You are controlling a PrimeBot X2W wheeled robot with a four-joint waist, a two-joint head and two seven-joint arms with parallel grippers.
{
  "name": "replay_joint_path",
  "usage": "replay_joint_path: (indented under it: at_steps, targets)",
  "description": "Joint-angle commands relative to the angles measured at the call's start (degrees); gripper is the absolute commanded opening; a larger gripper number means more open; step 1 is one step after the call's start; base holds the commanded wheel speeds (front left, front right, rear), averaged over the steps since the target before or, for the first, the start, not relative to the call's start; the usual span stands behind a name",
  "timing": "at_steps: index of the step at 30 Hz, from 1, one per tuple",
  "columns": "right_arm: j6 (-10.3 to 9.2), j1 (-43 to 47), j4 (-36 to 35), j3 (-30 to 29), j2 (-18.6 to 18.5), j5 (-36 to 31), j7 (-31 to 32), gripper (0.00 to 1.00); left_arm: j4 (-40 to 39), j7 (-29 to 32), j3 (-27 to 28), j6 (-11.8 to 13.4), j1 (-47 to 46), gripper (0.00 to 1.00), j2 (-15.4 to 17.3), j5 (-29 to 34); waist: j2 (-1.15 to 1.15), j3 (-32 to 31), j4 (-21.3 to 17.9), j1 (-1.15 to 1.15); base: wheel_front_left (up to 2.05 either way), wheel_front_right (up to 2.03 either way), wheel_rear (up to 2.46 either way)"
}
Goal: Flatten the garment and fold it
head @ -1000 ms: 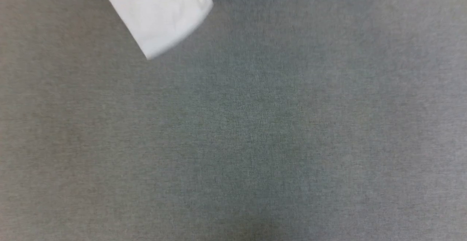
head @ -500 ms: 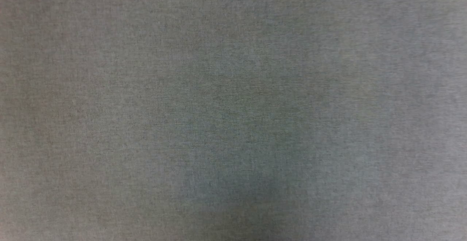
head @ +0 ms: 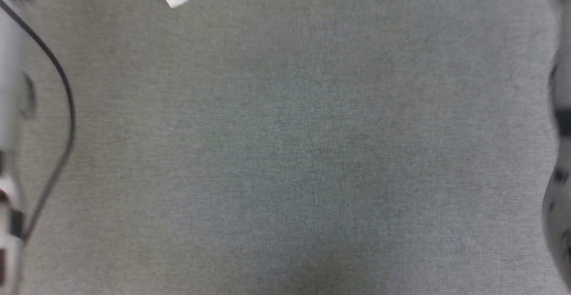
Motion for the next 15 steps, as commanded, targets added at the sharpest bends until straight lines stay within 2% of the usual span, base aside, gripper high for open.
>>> replay_joint_path:
  at_steps: [1, 9, 15]
  targets:
    - [-0.08, 3.5, 0.1, 1.2, -0.4, 1.7, -1.0, 0.00, 0.7, -1.0, -0.1, -0.4, 3.3, 0.00, -0.5, -1.1, 0.00, -5.3, 1.2, 0.00, 0.00, 0.00, 0.00]
    - [-0.08, 22.4, -1.3, 6.6, -3.0, 11.0, -6.2, 0.00, -0.5, -3.3, -0.8, -1.2, 23.3, 0.00, -2.4, -4.3, 0.00, -16.8, 2.7, 0.00, 0.00, 0.00, 0.00]
    - [-0.08, 36.3, -4.5, 10.1, -5.8, 15.2, -8.1, 0.00, -8.4, -3.7, 1.5, 1.0, 41.4, 0.00, -3.0, -8.3, 0.00, -23.3, 3.0, 0.00, 0.00, 0.00, 0.00]
